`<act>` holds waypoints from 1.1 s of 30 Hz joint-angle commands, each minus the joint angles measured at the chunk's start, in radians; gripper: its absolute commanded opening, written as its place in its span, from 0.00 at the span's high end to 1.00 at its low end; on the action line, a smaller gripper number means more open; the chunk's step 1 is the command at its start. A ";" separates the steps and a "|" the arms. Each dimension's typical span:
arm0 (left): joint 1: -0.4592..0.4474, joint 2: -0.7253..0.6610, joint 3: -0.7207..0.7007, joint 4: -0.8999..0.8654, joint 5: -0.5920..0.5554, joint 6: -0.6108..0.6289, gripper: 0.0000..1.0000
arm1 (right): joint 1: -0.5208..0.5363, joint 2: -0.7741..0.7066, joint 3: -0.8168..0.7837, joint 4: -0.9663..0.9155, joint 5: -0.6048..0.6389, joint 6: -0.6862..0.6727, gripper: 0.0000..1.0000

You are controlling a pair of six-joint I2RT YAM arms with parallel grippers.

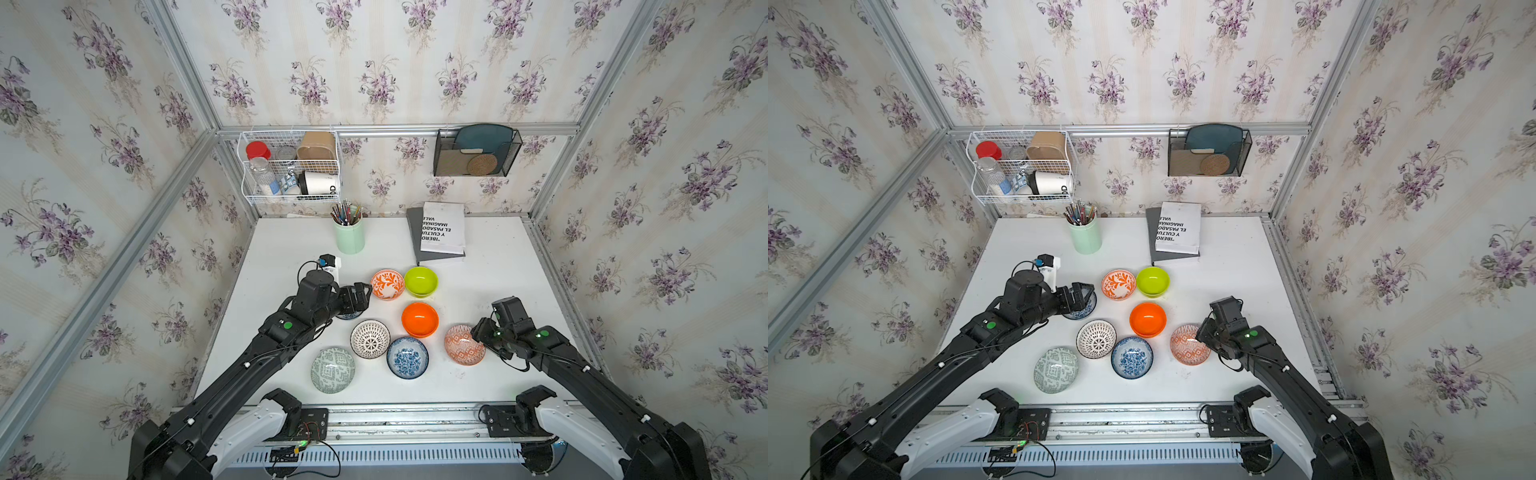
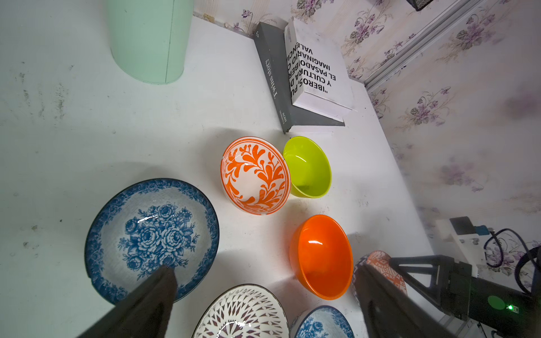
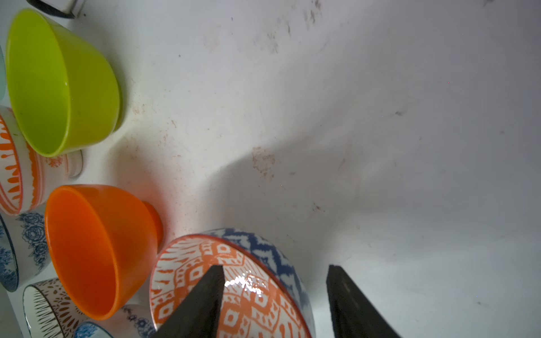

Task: Stack the bowls
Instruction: Pick up the bowl from the center of the board.

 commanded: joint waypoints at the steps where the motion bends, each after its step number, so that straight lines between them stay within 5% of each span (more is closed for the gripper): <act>1: 0.001 -0.005 -0.002 0.030 -0.008 -0.002 0.01 | 0.005 -0.003 -0.015 -0.010 -0.025 0.020 0.37; 7: 0.000 -0.005 -0.004 0.024 -0.015 -0.009 0.01 | 0.005 -0.026 -0.045 -0.019 -0.017 0.024 0.39; 15: 0.000 0.008 -0.001 0.022 -0.020 -0.010 0.01 | 0.022 0.016 -0.068 0.020 -0.036 0.025 0.62; 22: 0.000 0.014 0.002 0.022 -0.023 -0.011 0.01 | 0.026 0.040 -0.049 0.028 0.014 0.031 1.00; 29: 0.000 0.017 0.003 0.020 -0.026 -0.012 0.01 | 0.018 0.122 0.065 -0.002 0.134 -0.004 1.00; 33: 0.000 0.020 0.004 0.019 -0.033 -0.014 0.01 | -0.078 0.188 0.142 0.035 0.123 -0.073 1.00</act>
